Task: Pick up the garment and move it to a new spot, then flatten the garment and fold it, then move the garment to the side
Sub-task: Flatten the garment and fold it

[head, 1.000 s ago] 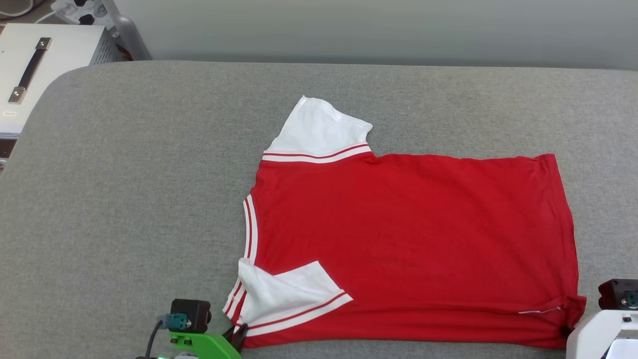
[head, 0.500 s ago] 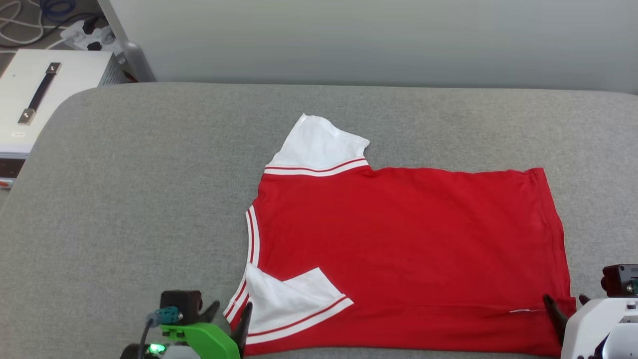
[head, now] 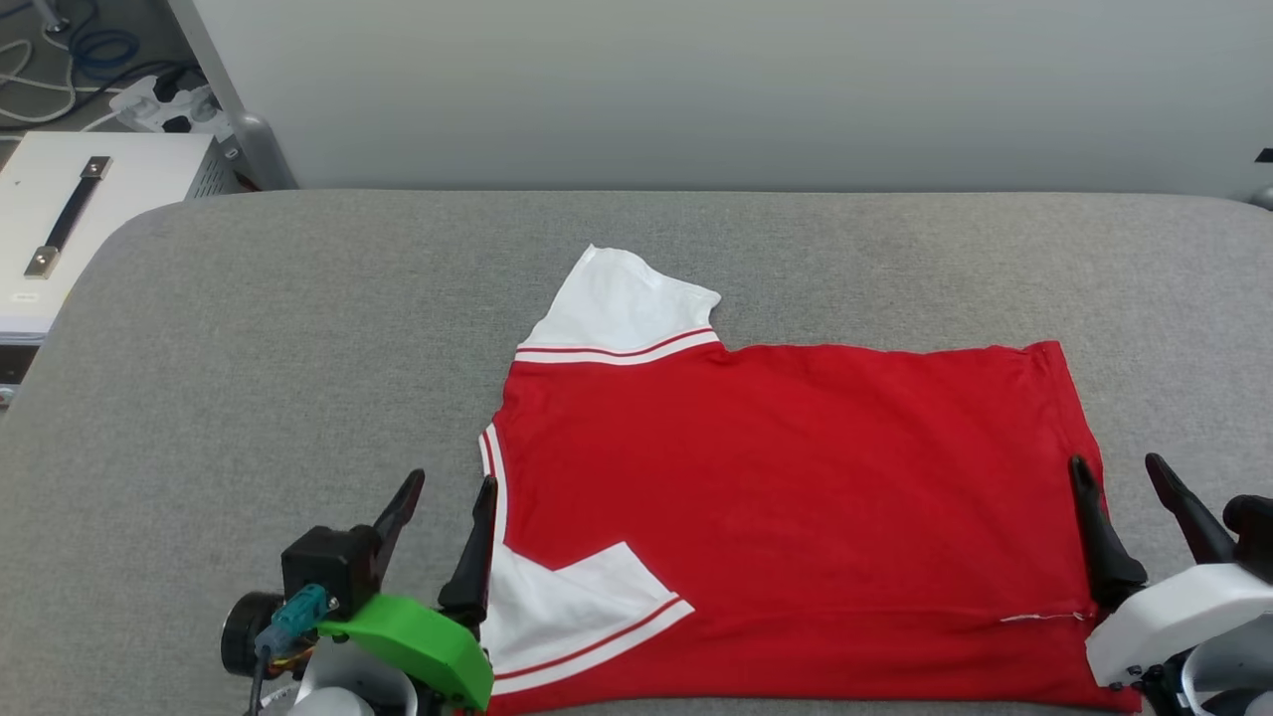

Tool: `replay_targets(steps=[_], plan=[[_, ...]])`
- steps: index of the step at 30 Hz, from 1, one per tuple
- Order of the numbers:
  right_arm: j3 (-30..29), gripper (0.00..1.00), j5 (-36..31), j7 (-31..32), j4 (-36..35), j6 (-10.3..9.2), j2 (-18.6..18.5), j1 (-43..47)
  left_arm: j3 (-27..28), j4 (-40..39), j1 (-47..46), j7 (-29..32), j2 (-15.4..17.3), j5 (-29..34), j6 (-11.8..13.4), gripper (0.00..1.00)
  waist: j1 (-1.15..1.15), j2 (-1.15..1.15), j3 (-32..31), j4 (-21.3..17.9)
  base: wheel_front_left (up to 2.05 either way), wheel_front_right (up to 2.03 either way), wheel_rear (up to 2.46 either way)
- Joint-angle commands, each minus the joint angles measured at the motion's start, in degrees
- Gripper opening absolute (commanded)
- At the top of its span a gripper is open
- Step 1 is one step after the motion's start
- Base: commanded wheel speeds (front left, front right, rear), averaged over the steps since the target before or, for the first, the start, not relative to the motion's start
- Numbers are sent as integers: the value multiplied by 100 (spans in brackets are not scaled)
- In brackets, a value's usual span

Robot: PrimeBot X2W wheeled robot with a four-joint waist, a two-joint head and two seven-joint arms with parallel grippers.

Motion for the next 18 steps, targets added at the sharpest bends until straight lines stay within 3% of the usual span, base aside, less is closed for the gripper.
replay_targets(steps=[1, 7, 12, 18], plan=[[51, 100, -28, -171, -20, -8, 71, -34, 134, -88, 43, -29, -83, 226, -59, 100, 0, 0, 69, -39, 0, 0, 0], [213, 100, -217, -657, -1, -8, 259, -244, 560, -175, 9, -32, -282, 827, -352, 100, 0, 0, 466, -250, 0, 0, 0], [404, 100, -376, -866, -60, -8, 421, -517, 663, 43, -556, -1, -156, 987, -761, 100, 0, 0, 985, -501, 0, 0, 0], [566, 100, -500, -864, -196, -8, 552, -833, 477, 361, -1895, 1155, 239, 993, -1443, 100, 0, 0, 1558, -737, 0, 0, 0]])
